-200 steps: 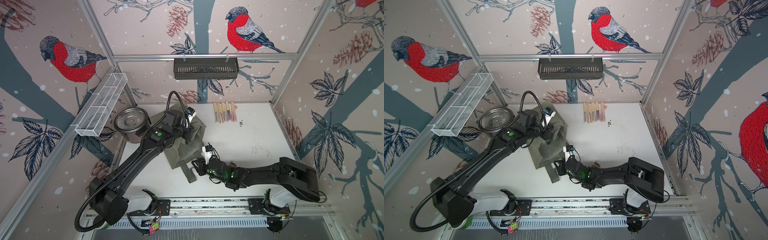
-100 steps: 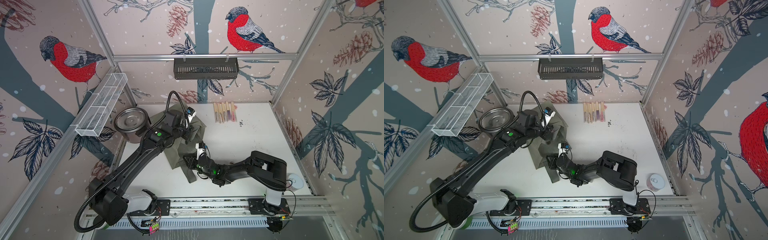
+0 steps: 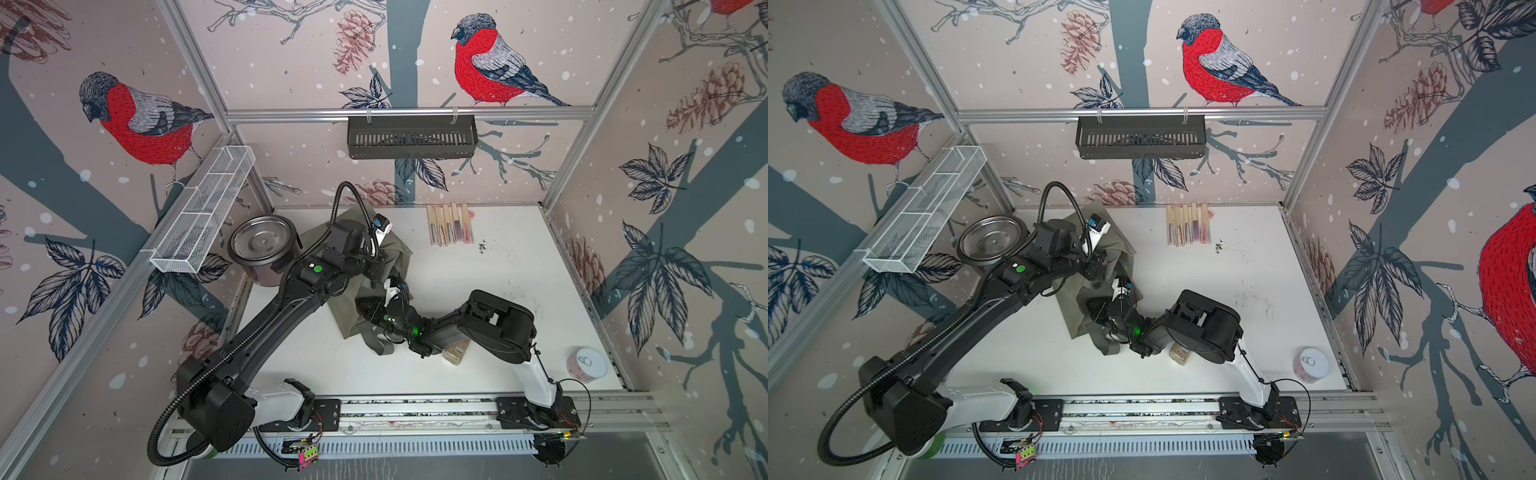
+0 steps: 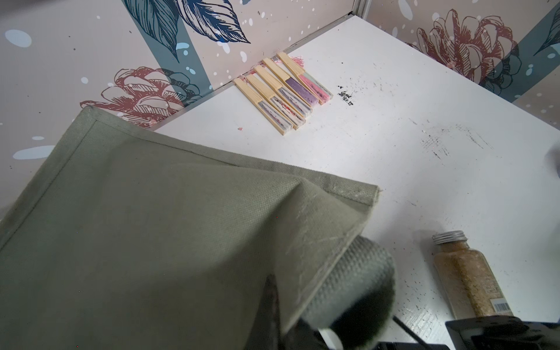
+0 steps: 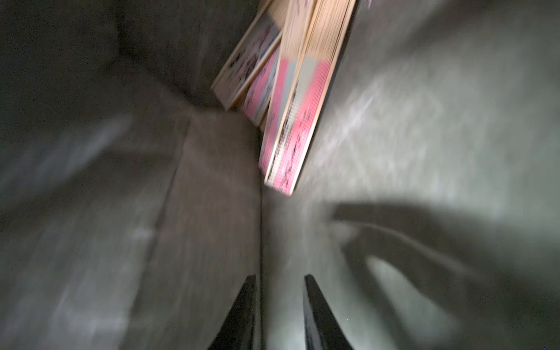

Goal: Take out the folding fans from the tote bags
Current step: Adjust the folding fan in the canvas bag.

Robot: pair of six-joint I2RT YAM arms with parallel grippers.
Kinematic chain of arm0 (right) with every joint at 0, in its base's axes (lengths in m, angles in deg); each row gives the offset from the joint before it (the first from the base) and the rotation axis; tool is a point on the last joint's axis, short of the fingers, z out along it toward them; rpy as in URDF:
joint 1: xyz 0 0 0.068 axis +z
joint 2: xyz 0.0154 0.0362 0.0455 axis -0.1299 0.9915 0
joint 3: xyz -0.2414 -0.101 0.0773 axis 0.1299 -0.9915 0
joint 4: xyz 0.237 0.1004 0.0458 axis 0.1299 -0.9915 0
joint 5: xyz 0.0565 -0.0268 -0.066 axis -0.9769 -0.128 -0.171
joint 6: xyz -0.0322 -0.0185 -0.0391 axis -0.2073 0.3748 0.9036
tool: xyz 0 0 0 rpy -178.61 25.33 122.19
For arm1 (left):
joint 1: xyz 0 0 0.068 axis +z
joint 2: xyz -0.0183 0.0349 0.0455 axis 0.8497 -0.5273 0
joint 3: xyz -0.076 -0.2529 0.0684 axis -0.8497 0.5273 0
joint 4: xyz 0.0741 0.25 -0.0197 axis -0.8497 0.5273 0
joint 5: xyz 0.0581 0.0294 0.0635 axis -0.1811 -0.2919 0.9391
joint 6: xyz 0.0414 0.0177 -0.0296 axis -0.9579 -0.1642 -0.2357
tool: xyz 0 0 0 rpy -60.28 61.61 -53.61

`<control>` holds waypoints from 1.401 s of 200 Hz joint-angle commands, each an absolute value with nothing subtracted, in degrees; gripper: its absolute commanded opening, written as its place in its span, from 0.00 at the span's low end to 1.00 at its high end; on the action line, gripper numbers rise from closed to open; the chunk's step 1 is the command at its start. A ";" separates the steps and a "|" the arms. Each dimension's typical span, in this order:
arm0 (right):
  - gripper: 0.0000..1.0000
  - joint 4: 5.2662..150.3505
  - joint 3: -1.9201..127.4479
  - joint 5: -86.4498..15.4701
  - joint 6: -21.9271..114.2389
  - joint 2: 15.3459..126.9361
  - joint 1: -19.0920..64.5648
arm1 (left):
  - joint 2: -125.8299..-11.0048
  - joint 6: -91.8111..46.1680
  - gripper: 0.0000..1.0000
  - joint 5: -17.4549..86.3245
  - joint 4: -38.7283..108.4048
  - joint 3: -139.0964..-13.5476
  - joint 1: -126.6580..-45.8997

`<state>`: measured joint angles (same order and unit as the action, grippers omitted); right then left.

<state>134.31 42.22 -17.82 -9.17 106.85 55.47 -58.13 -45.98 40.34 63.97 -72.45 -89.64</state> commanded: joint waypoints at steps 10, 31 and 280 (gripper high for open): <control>0.30 138.62 44.87 -20.40 -11.94 108.96 54.53 | -58.21 -45.67 0.00 38.58 61.79 -72.77 -89.72; 0.31 136.37 46.93 -20.74 -12.48 109.53 54.06 | -58.25 -45.67 0.00 38.73 61.87 -72.85 -89.65; 0.45 120.52 77.24 -20.02 -27.90 129.00 47.83 | -57.54 -45.93 0.00 34.98 61.36 -72.67 -89.86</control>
